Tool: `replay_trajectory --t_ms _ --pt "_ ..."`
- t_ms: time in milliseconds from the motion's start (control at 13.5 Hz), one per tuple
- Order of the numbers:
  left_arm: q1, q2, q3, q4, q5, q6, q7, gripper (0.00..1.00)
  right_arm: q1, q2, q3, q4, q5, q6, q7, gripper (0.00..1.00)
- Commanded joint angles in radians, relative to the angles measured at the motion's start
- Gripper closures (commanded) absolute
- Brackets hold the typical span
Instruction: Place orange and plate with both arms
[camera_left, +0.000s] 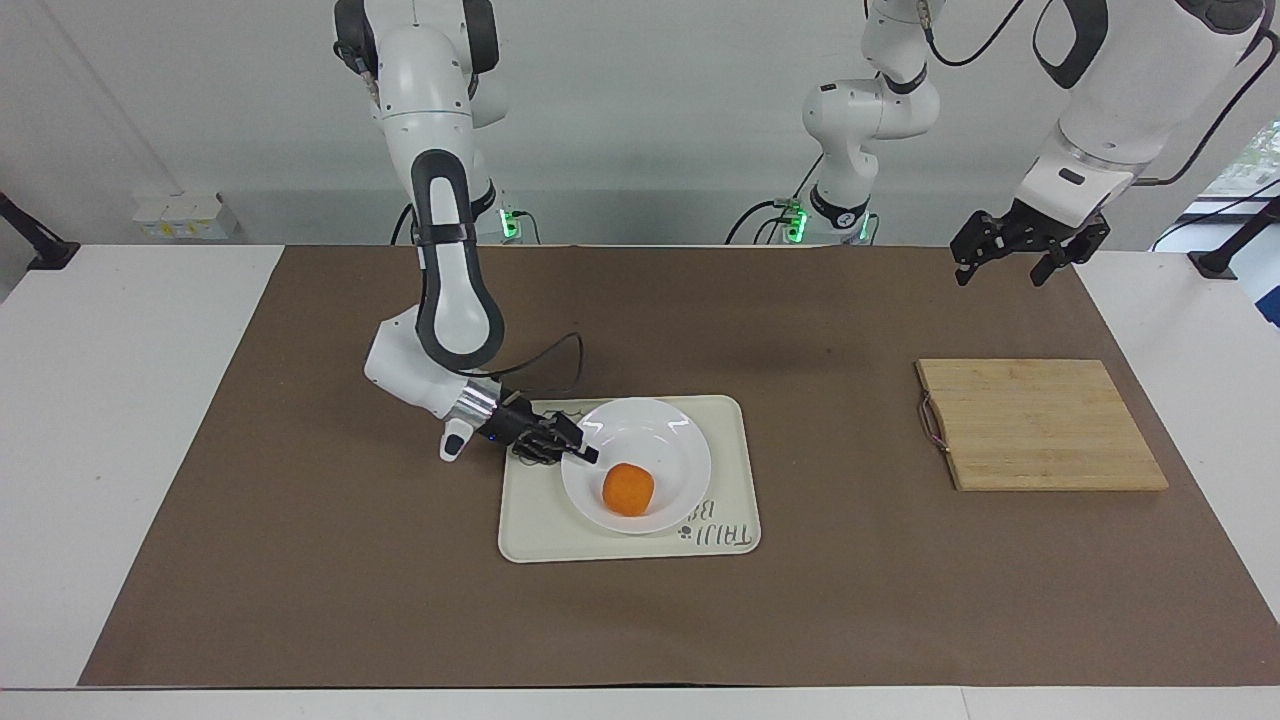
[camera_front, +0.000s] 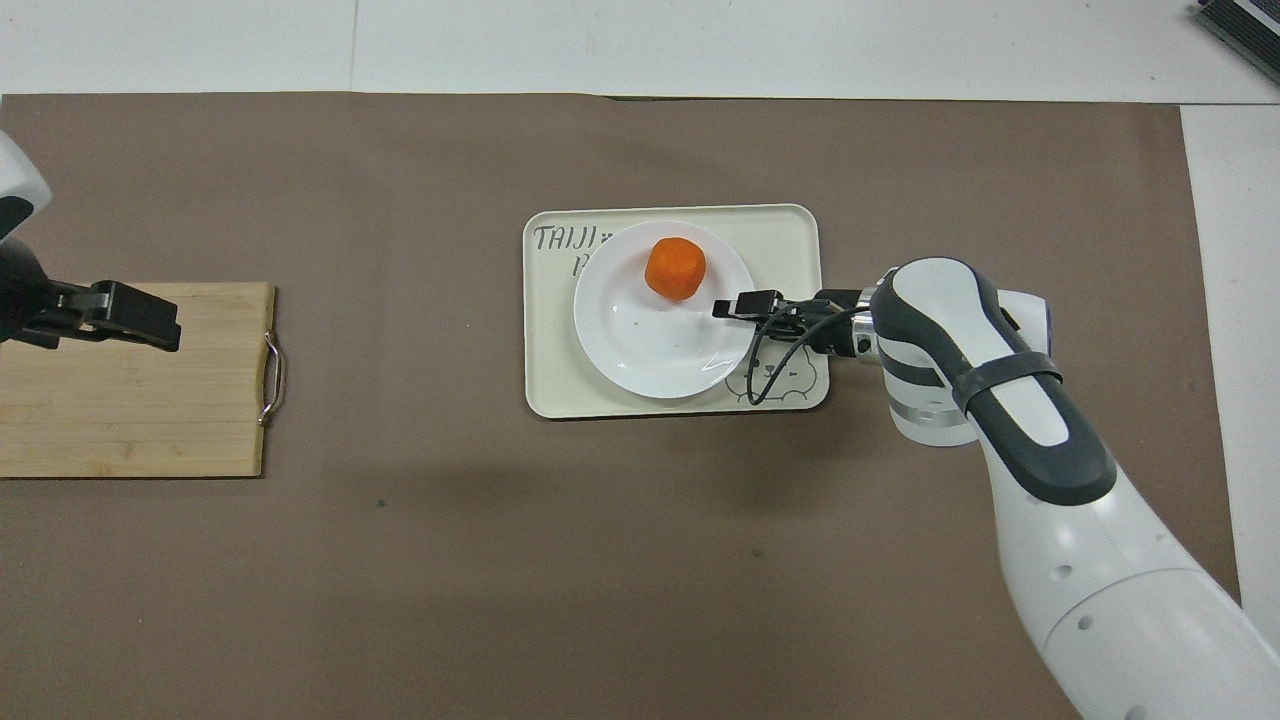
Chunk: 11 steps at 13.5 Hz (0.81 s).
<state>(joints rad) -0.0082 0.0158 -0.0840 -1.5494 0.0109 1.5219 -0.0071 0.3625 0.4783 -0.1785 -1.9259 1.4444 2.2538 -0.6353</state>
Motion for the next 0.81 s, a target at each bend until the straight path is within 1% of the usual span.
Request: replay_trajectory --t_ms 0,222,296,518,666,740 --pt "0.011 0.013 -0.01 0.029 0.011 -0.025 0.009 0.0 -0.002 -0.068 -0.002 -0.015 -0.106 0.012 0.052 0.0" --pt "0.011 0.013 -0.01 0.029 0.011 -0.025 0.009 0.0 -0.005 -0.131 -0.006 -0.016 -0.254 0.018 0.103 0.0" --pt "0.013 0.013 -0.01 0.029 0.011 -0.025 0.009 0.0 -0.007 -0.154 -0.022 -0.018 -0.318 0.021 0.123 0.0" --pt "0.013 0.013 -0.01 0.029 0.011 -0.025 0.009 0.0 -0.011 -0.223 -0.082 -0.019 -0.549 0.014 0.203 0.0" --pt "0.013 0.013 -0.01 0.029 0.011 -0.025 0.009 0.0 -0.048 -0.269 -0.104 -0.019 -0.715 -0.014 0.255 0.0" --pt "0.011 0.013 -0.01 0.029 0.011 -0.025 0.009 0.0 -0.072 -0.286 -0.104 -0.019 -0.77 -0.051 0.282 0.0"
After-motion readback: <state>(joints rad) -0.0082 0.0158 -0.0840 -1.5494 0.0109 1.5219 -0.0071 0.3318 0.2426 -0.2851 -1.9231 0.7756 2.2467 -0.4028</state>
